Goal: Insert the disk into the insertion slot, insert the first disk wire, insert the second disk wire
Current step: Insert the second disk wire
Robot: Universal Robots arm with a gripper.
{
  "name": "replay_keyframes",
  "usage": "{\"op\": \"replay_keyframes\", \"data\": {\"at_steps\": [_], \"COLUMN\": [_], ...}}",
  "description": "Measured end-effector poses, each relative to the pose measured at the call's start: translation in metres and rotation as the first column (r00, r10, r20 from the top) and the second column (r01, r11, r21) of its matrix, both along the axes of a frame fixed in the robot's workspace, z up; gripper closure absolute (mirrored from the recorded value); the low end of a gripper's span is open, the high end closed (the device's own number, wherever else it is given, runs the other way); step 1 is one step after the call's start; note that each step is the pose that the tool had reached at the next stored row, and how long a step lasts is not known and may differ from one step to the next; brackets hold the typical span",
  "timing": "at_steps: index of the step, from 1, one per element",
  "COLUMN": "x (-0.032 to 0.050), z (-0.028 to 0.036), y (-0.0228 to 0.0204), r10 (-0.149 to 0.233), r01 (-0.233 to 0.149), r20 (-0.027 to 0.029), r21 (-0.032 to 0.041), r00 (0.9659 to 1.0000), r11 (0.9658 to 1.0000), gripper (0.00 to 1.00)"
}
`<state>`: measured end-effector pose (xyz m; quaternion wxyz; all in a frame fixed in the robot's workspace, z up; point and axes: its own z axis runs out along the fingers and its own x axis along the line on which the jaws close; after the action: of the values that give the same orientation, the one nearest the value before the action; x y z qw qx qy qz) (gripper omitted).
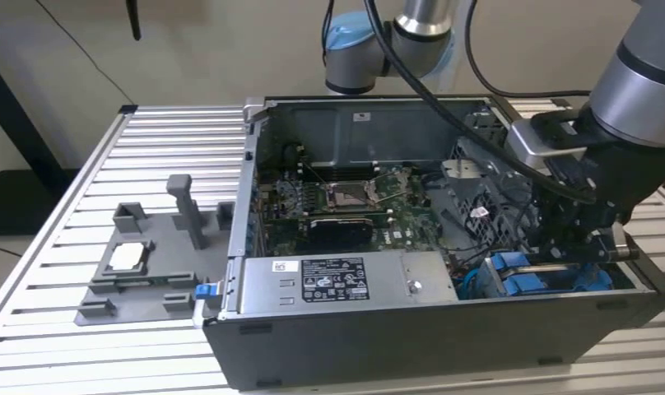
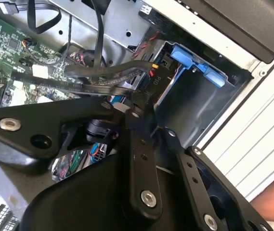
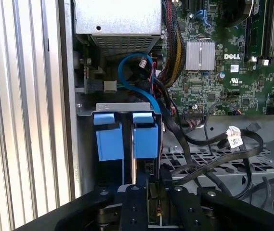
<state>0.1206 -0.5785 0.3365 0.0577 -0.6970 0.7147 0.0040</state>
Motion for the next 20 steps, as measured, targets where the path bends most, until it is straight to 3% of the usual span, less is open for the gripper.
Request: {"op": "replay_keyframes", "data": {"at_steps": [1,2,6,15,17,20], "x": [0.0,0.0,0.0,0.0,0.0001,0.0], "z": [0.0004,0.0011,0.0066,0.0069,0.0069,0.0068], "y": [-0.0001,-0.0001,0.0,0.0,0.0001,0.0002], "r10": [0.0,0.0,0.0,-0.001,-0.001,-0.002], "r01": [0.0,0.0,0.0,0.001,0.001,0.002], "r20": [0.0,-0.0001,-0.0008,-0.0021,-0.0004,0.0037], "r21": [0.0005,0.0012,0.0018,0.0017,0.0018,0.0037], "r00": [1.0,1.0,1.0,1.0,1.0,1.0], "r11": [1.0,1.0,1.0,1.0,1.0,1.0], "gripper": [0.77,0.7,0.7,0.7,0.72,0.84]}}
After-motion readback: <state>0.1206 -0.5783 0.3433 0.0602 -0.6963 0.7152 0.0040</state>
